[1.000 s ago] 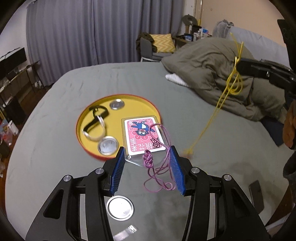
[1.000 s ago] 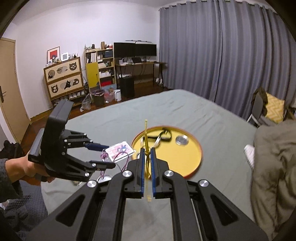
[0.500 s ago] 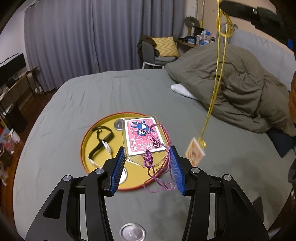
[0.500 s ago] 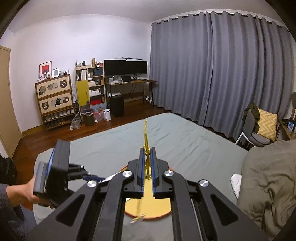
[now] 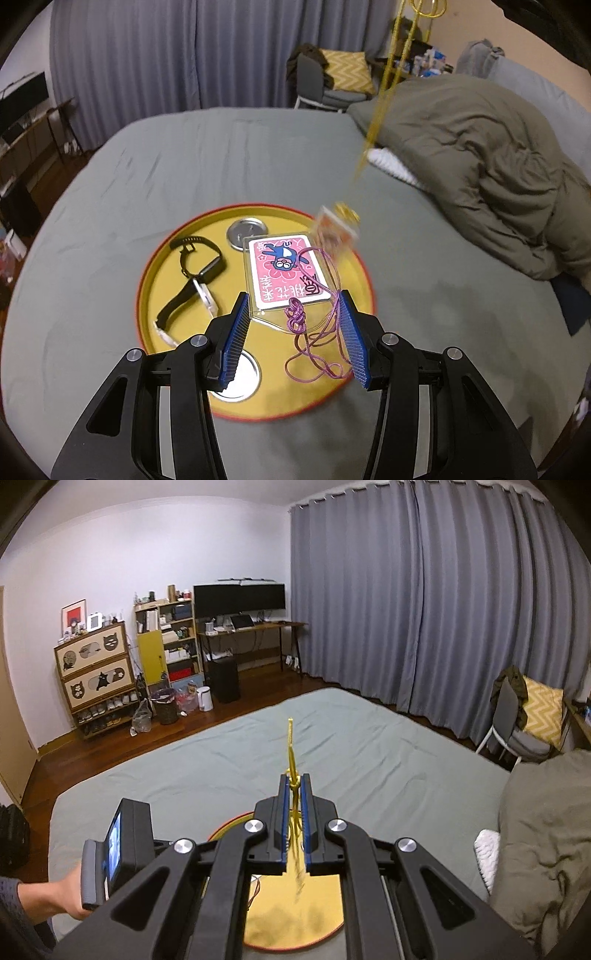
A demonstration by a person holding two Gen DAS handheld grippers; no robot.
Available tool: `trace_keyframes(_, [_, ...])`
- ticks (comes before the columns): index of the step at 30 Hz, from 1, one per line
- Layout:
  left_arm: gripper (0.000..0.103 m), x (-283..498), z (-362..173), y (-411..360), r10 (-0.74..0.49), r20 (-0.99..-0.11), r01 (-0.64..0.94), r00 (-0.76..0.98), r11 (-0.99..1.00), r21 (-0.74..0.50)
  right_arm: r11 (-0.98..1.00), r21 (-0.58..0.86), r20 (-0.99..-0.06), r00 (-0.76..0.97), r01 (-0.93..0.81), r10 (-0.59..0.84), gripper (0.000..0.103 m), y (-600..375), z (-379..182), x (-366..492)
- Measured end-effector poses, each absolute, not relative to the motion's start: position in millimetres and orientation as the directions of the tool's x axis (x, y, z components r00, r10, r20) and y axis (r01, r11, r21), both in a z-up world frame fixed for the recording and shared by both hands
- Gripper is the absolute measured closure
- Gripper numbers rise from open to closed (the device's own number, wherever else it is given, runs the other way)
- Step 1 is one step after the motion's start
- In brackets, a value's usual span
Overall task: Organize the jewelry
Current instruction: 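Lift the yellow-cord card with the right tool while the left grasps the pink card, then lower both lanyard cards into the yellow tray and open both tools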
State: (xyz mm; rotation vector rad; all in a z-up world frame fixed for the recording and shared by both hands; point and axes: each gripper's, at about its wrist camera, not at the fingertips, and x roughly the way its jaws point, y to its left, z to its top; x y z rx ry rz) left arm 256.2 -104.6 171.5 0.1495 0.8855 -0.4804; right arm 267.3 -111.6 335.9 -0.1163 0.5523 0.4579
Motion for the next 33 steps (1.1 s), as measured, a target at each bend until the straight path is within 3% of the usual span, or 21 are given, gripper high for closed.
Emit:
trace_keyframes(13, [0.057,335.6,101.2,-106.6,-0.290,-0.830,0.382,0.477,0.919,-0.102,0.922,0.071,-0.605,0.719,-0.381,0.344,0.096,-114.7,254.7,332.5])
trace_keyframes(31, [0.056,362.3,19.4,-115.9,-0.227,-0.899,0.329,0.374,0.939,-0.100,0.923,0.242,-0.730,0.570,-0.299,0.376,0.096,-129.5,113.0,355.0])
trace_keyframes(33, [0.049,360.1,19.3,-119.8,-0.231,-0.896,0.330,0.379,0.938,-0.102,0.927,0.240,-0.742,0.561,-0.289,0.367,0.096,-131.6,106.9,356.3])
